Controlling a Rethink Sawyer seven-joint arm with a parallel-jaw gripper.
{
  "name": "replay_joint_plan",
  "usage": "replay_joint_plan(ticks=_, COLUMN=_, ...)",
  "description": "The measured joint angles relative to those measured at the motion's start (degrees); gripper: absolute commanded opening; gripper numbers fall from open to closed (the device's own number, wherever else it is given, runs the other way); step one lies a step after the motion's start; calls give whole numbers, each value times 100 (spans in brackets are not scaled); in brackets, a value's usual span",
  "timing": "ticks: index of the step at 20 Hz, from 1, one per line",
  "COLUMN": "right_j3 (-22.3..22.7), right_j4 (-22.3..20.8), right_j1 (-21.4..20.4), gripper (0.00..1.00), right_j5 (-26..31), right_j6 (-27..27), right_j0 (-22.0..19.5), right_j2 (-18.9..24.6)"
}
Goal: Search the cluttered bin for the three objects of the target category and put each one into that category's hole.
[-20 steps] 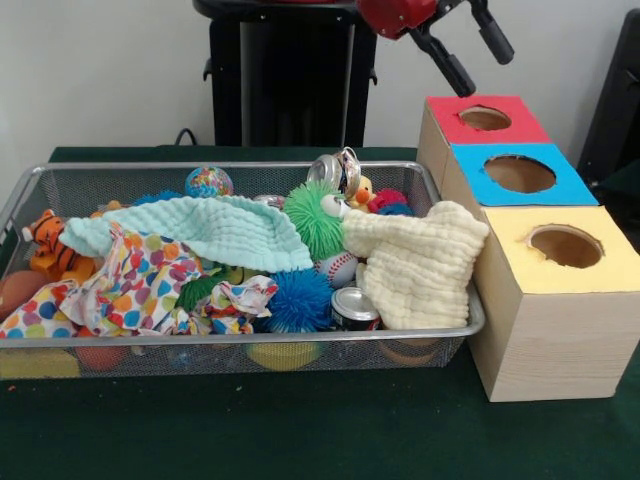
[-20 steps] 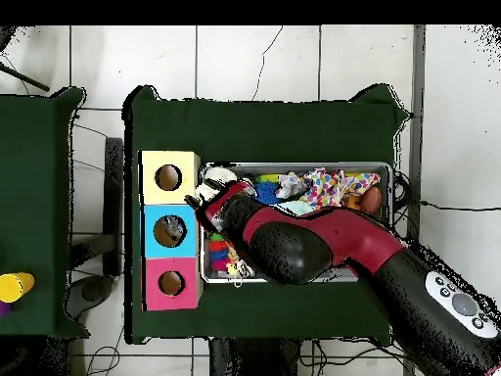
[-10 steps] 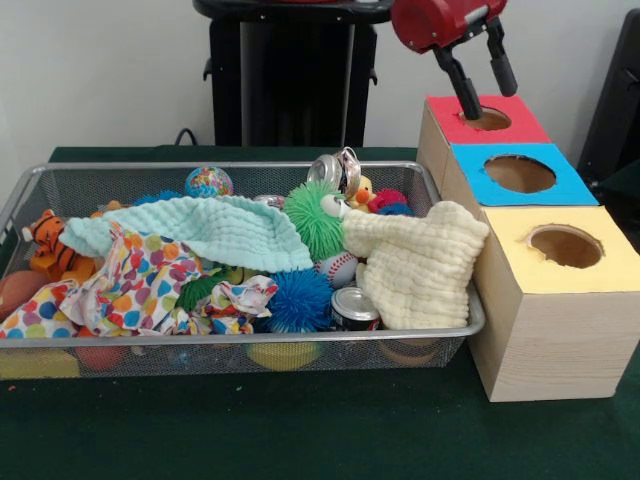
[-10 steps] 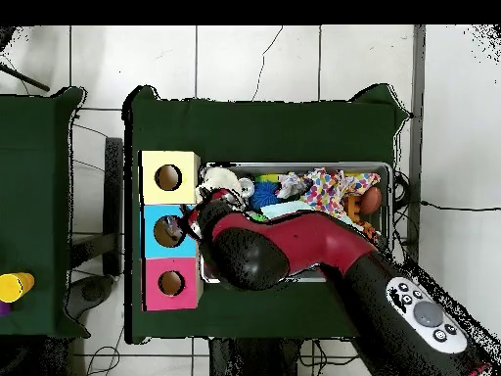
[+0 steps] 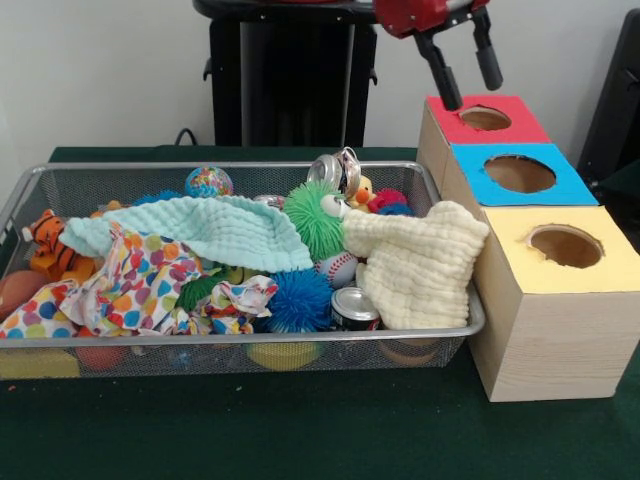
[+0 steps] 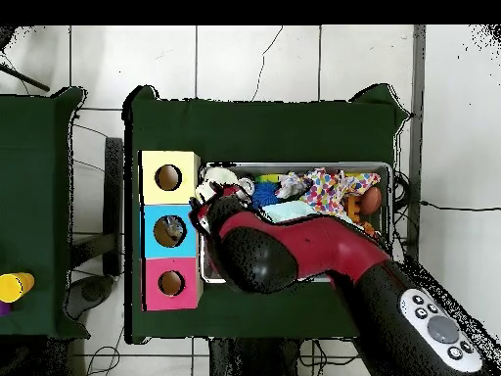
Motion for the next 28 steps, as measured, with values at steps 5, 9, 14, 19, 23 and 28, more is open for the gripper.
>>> replay_joint_plan(ticks=5, right_j3=67, right_j4=122, right_j1=85, gripper=100, right_j5=-21, right_j6=0, right_j0=-483, right_j2=177)
replay_joint_plan(ticks=9, right_j3=67, right_j4=123, right_j1=237, gripper=100, right_j5=-22, right_j6=0, right_j0=-835, right_j2=280)
replay_joint_plan(ticks=14, right_j3=59, right_j4=115, right_j1=473, gripper=100, right_j5=-22, right_j6=0, right_j0=-1011, right_j2=279)
replay_joint_plan(ticks=19, right_j3=-2, right_j4=74, right_j1=821, gripper=100, right_j5=-25, right_j6=0, right_j0=-946, right_j2=280)
replay_joint_plan(ticks=23, right_j3=-31, right_j4=-33, right_j1=1154, gripper=100, right_j5=-34, right_j6=0, right_j0=-960, right_j2=290)
replay_joint_plan(ticks=28, right_j3=-34, right_j4=-140, right_j1=1560, gripper=100, right_j5=-34, right_j6=0, right_j0=-1003, right_j2=301)
